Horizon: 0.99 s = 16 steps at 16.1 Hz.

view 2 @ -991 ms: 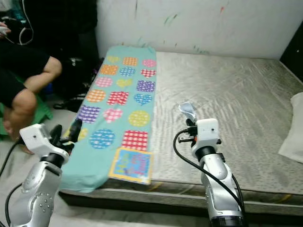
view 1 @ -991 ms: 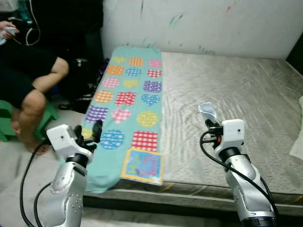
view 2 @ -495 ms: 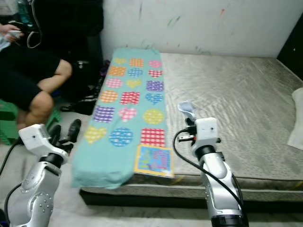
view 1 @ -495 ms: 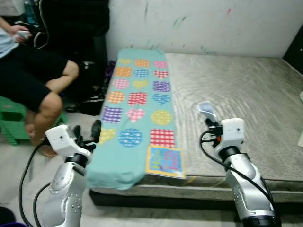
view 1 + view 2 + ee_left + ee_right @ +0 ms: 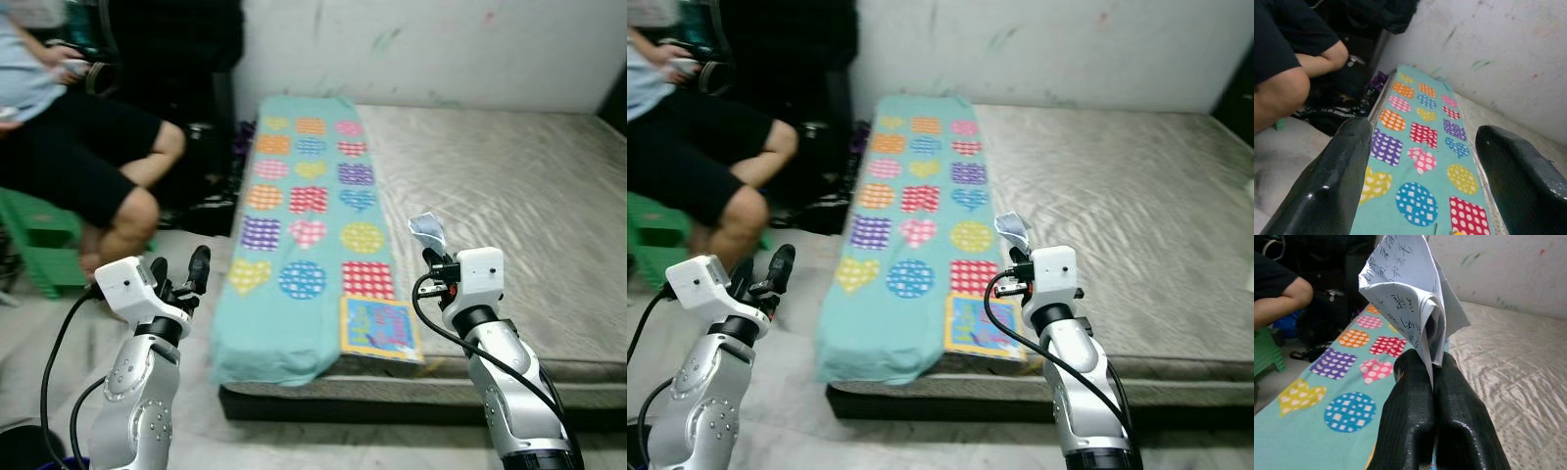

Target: Clean up the room

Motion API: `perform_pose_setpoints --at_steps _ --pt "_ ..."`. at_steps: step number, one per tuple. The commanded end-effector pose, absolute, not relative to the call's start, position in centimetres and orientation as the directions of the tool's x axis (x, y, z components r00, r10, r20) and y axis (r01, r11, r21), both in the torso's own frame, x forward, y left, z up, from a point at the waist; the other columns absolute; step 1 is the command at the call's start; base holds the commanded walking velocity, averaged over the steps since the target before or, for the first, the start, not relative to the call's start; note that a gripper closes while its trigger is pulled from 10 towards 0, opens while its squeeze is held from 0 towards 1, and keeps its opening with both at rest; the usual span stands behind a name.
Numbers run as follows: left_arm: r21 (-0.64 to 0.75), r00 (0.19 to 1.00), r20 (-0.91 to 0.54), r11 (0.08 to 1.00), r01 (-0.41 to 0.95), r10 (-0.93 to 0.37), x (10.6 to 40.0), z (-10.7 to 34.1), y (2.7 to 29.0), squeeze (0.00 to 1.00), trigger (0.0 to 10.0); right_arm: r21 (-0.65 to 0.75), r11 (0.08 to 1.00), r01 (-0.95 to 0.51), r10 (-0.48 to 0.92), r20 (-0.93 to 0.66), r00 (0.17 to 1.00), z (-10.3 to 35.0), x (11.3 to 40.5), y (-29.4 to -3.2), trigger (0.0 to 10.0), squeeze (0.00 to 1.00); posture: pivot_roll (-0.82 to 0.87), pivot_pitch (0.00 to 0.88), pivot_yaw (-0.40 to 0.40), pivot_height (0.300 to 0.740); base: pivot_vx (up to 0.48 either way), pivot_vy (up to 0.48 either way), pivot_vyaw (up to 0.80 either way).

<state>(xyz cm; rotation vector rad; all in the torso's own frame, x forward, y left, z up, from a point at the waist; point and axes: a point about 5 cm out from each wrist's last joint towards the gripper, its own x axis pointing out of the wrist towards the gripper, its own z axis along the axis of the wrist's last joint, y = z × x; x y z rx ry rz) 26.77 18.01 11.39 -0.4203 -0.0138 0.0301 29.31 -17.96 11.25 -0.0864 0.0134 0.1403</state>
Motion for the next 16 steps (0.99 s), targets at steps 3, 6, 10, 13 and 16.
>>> perform_pose_setpoints --at_steps 3,6,10,13,16 --pt "-0.405 1.0 0.005 0.914 -0.014 0.018 26.88 11.4 17.44 0.0 10.0 -0.102 0.987 -0.123 0.124 -0.002 0.992 11.67 29.33 -18.56 10.0 0.0 -0.05 0.0 -0.005 0.74 0.0 0.0 0.0" --pt "-0.398 1.0 0.003 0.917 -0.013 0.016 26.96 11.39 17.38 0.0 10.0 -0.113 0.985 -0.131 0.132 -0.002 0.991 11.65 29.32 -18.42 10.0 0.0 -0.05 0.0 -0.005 0.74 0.0 0.0 0.0" --pt "-0.401 1.0 -0.002 0.916 -0.021 0.022 27.0 11.36 17.37 0.0 10.0 -0.113 0.984 -0.136 0.137 -0.001 0.991 11.63 29.33 -18.23 10.0 0.0 -0.06 0.0 0.0 0.74 0.0 0.0 0.0" --pt "-0.399 1.0 -0.002 0.917 -0.021 0.022 27.05 11.44 17.38 0.0 10.0 -0.107 0.985 -0.135 0.136 0.003 0.991 11.71 29.4 -18.15 10.0 0.0 -0.06 0.0 0.003 0.74 0.0 0.0 0.0" --pt "-0.397 1.0 -0.003 0.918 -0.026 0.028 27.09 11.5 17.47 0.0 10.0 -0.109 0.985 -0.133 0.135 0.004 0.991 11.69 29.41 -18.11 10.0 0.0 -0.05 0.0 0.005 0.74 0.0 0.0 0.0"
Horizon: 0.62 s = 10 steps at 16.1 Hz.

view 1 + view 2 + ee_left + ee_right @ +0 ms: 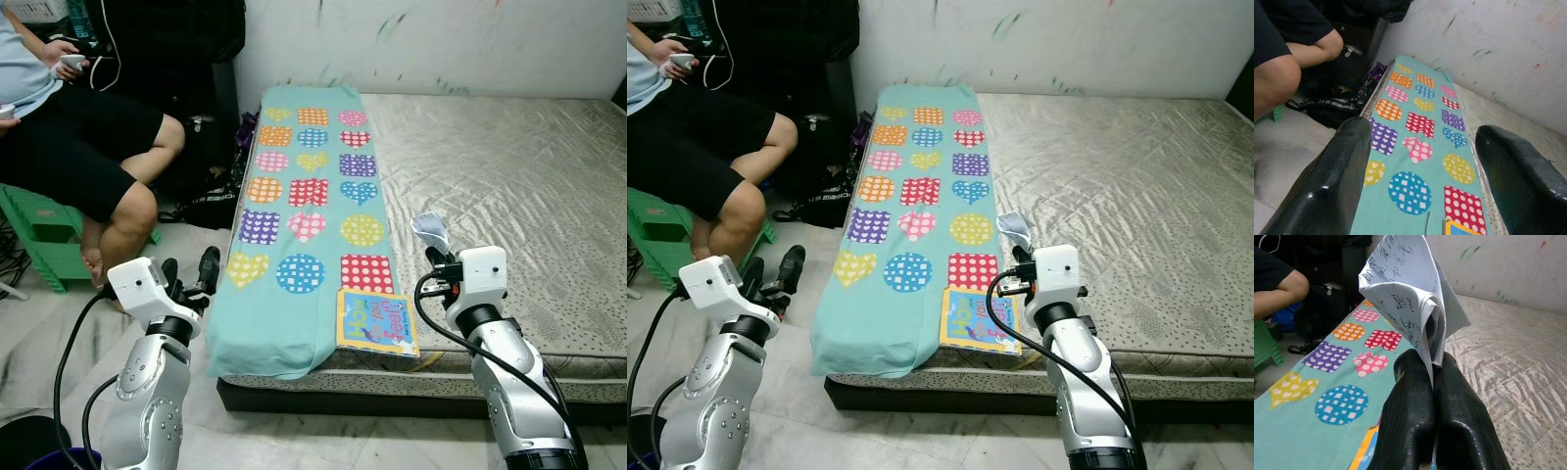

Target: Clean up the room

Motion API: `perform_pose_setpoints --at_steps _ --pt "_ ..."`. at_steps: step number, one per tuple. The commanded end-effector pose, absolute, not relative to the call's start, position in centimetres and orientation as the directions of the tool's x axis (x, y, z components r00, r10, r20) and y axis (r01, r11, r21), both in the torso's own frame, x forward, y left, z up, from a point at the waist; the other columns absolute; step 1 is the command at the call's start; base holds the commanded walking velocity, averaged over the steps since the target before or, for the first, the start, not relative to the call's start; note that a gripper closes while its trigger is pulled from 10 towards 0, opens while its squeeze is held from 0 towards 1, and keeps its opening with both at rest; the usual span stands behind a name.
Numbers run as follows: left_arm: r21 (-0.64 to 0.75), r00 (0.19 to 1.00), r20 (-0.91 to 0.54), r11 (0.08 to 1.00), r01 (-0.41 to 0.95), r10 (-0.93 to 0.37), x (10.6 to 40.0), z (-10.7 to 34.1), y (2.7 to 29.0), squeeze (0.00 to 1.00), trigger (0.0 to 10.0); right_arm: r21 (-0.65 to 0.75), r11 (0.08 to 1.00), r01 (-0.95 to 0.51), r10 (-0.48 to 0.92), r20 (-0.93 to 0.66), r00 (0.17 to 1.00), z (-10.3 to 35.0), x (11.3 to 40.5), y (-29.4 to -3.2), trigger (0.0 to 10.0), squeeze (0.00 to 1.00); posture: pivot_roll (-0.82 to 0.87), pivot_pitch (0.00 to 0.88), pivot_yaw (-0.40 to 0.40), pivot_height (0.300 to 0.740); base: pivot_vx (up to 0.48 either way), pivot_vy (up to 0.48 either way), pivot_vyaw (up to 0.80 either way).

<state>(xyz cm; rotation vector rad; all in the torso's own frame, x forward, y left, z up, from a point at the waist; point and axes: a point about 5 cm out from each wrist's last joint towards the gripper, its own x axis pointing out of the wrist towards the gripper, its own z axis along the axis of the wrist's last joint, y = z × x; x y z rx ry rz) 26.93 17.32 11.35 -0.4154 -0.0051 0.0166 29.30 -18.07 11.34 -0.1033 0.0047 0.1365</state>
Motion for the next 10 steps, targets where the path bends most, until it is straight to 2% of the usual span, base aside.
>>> perform_pose_setpoints --at_steps 1,3,6,9,10 --pt "-0.397 1.0 -0.002 0.918 -0.027 0.029 27.11 11.53 17.52 0.0 10.0 -0.112 0.985 -0.134 0.135 0.003 0.991 11.68 29.45 -18.07 10.0 0.0 -0.05 0.0 0.004 0.74 0.0 0.0 0.0" --pt "-0.398 1.0 0.002 0.917 -0.026 0.029 27.13 11.6 17.54 0.0 10.0 -0.117 0.984 -0.136 0.137 0.003 0.991 11.67 29.5 -17.96 10.0 0.0 -0.05 0.0 0.004 0.74 0.0 0.0 0.0" --pt "-0.407 1.0 0.007 0.913 -0.019 0.024 27.25 11.75 17.46 0.0 10.0 -0.12 0.983 -0.136 0.138 0.004 0.99 11.68 29.64 -17.88 10.0 0.0 -0.05 0.0 0.006 0.74 0.0 0.0 0.51" --pt "-0.41 1.0 0.006 0.912 -0.017 0.021 27.35 11.76 17.46 0.0 10.0 -0.117 0.984 -0.133 0.135 0.007 0.991 11.7 29.67 -17.83 10.0 0.0 -0.05 0.0 0.009 0.74 0.0 0.0 0.0" --pt "-0.408 1.0 0.006 0.913 -0.015 0.019 27.36 11.75 17.46 0.0 10.0 -0.125 0.983 -0.134 0.136 0.007 0.991 11.69 29.63 -17.77 10.0 0.0 -0.05 0.0 0.009 0.74 0.0 0.0 0.65"
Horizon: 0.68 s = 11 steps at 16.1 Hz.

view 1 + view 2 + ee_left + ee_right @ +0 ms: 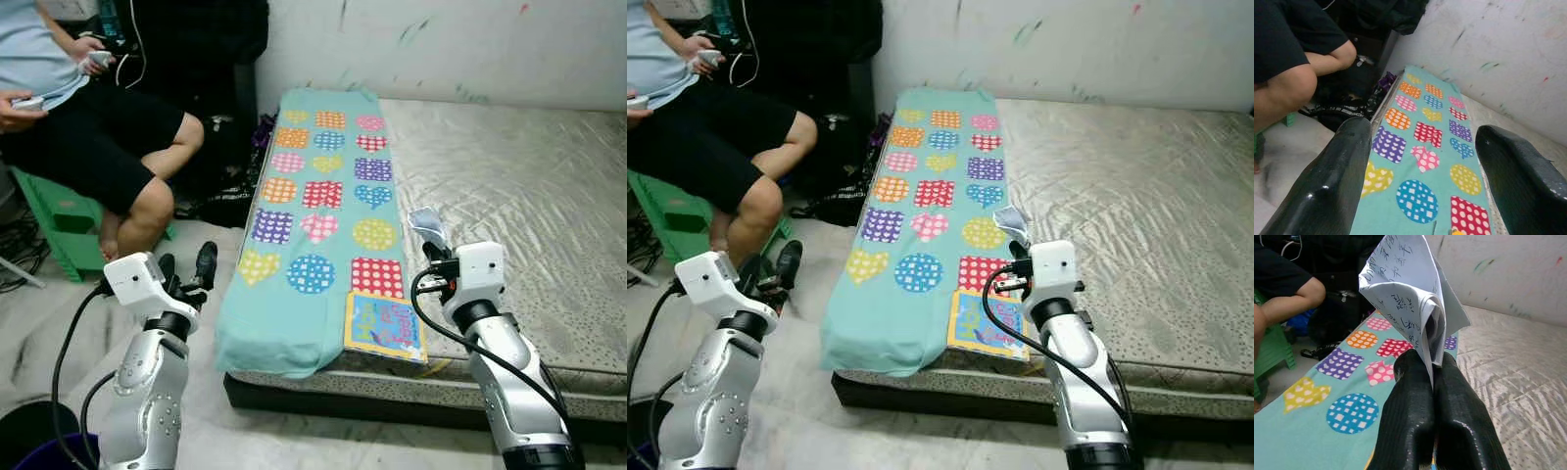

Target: Clean up the room

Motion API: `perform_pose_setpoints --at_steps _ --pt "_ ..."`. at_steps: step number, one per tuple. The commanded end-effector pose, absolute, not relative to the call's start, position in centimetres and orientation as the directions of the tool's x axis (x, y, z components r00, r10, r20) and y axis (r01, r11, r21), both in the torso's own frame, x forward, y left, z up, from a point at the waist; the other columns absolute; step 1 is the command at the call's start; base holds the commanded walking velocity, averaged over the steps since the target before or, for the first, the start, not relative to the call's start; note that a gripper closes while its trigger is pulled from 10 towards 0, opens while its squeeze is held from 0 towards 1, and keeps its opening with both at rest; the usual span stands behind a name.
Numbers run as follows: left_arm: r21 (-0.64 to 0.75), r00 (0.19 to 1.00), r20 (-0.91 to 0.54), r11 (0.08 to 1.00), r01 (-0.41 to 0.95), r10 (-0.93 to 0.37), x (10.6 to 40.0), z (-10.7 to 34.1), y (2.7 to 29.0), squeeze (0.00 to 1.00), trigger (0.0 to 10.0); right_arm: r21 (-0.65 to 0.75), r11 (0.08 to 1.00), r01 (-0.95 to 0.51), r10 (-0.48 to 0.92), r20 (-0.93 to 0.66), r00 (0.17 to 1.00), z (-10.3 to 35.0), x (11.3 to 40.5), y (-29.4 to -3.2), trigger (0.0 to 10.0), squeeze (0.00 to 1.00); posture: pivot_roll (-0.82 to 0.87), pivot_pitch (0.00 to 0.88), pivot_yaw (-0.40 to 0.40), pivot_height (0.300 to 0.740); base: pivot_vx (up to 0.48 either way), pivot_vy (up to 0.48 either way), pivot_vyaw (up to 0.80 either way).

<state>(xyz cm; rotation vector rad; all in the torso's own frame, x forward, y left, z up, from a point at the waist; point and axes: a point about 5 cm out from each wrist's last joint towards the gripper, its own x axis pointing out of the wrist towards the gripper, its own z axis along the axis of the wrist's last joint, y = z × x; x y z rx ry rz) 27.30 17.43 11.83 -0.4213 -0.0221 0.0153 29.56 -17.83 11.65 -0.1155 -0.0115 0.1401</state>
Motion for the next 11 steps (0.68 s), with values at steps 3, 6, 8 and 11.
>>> perform_pose_setpoints --at_steps 3,6,8,11 --pt "-0.408 1.0 0.005 0.913 -0.013 0.017 27.4 11.79 17.41 0.0 10.0 -0.129 0.982 -0.136 0.139 0.009 0.99 11.69 29.62 -17.69 10.0 0.0 -0.05 0.0 0.009 0.74 0.0 0.0 0.8" --pt "-0.413 1.0 0.005 0.911 -0.015 0.018 27.37 11.76 17.39 0.0 10.0 -0.124 0.983 -0.137 0.139 0.008 0.99 11.67 29.58 -17.68 10.0 0.0 -0.05 0.0 0.008 0.74 0.0 0.0 0.8" --pt "-0.417 1.0 0.005 0.909 -0.013 0.017 27.34 11.75 17.34 0.0 10.0 -0.117 0.984 -0.137 0.139 0.009 0.99 11.64 29.56 -17.68 10.0 0.0 -0.05 0.0 0.007 0.74 0.0 0.0 0.22" --pt "-0.422 1.0 0.005 0.906 -0.012 0.015 27.35 11.74 17.29 0.0 10.0 -0.115 0.984 -0.137 0.139 0.009 0.99 11.65 29.56 -17.7 10.0 0.0 -0.05 0.0 0.007 0.74 0.0 0.0 0.0"
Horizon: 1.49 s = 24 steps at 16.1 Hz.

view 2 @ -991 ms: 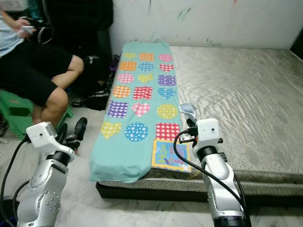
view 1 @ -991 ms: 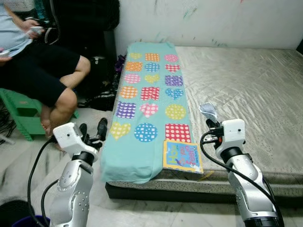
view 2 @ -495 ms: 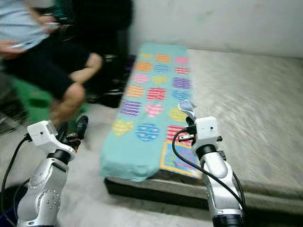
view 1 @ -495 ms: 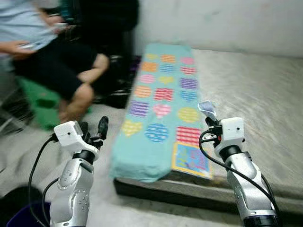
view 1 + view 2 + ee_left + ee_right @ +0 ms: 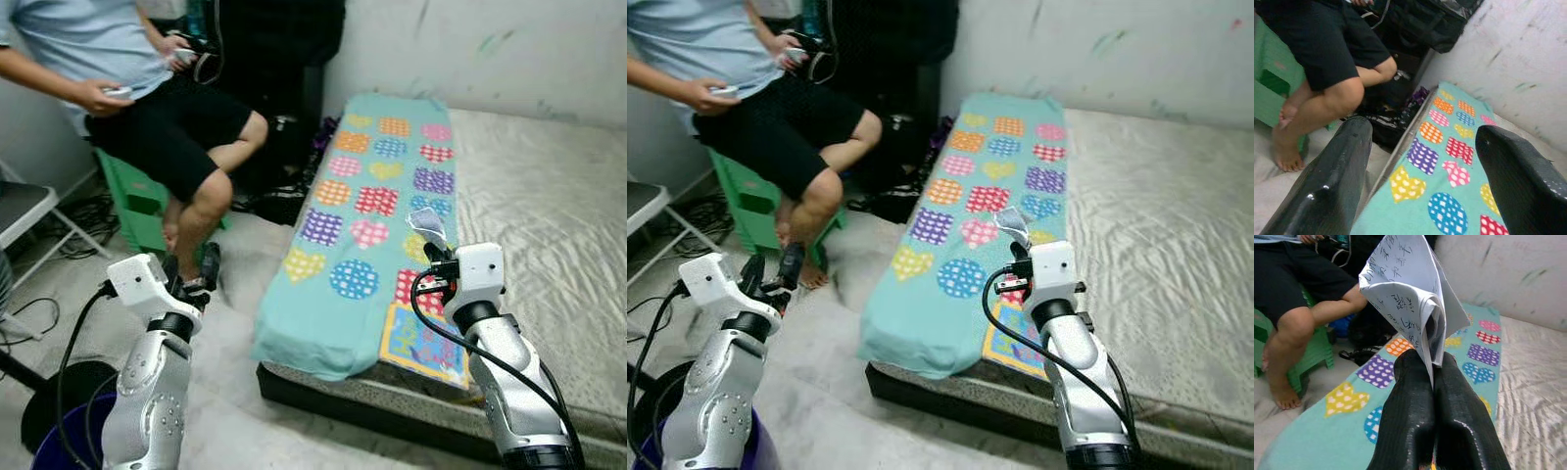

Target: Clean up the room

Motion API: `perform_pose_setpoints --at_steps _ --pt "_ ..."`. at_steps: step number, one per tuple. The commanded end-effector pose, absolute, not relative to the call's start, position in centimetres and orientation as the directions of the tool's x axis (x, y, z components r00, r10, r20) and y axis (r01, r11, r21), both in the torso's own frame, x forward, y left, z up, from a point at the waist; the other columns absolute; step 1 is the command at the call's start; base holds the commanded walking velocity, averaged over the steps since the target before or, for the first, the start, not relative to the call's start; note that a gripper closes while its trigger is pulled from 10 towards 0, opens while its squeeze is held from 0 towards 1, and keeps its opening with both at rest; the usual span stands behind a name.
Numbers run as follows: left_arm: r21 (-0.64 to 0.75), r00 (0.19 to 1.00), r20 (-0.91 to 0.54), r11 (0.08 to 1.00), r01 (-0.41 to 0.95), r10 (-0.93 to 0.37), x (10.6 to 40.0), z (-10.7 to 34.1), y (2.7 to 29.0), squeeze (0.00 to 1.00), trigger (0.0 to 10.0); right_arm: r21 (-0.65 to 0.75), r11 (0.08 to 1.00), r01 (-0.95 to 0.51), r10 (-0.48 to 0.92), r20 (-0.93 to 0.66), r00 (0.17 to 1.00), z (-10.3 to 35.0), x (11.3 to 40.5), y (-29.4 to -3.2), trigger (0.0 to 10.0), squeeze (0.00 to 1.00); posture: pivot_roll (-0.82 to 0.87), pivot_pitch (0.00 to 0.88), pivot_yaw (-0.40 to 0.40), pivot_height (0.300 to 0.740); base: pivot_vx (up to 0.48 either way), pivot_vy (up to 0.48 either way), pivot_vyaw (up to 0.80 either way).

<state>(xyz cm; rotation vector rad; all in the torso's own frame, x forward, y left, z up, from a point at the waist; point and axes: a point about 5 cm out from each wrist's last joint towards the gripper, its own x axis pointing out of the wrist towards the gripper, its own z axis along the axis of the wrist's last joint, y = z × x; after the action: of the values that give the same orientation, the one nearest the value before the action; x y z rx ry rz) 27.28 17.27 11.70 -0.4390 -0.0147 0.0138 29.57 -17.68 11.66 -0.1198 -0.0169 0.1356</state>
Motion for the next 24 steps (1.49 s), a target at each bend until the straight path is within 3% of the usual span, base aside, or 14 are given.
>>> perform_pose_setpoints --at_steps 1,16,24 --pt "-0.423 1.0 0.005 0.906 -0.011 0.015 27.4 11.7 17.3 0.0 10.0 -0.115 0.984 -0.137 0.139 0.009 0.99 11.7 29.6 -17.7 10.0 0.0 -0.06 0.0 0.007 0.74 0.0 0.0 0.0" --pt "-0.369 0.999 0.015 0.929 0.04 -0.037 28.6 12.2 17.3 0.0 10.0 -0.046 0.996 -0.079 0.081 0.05 0.995 11.8 29.6 -17.7 10.0 0.0 -0.06 0.0 0.068 0.74 0.0 0.0 0.0" --pt "-0.421 0.994 0.011 0.902 -0.09 0.105 26.5 11.4 17.9 0.0 10.0 -0.098 0.965 -0.244 0.247 0.019 0.969 12.5 31.2 -16.0 10.0 0.0 -0.03 0.0 -0.091 0.74 0.0 0.0 0.0"
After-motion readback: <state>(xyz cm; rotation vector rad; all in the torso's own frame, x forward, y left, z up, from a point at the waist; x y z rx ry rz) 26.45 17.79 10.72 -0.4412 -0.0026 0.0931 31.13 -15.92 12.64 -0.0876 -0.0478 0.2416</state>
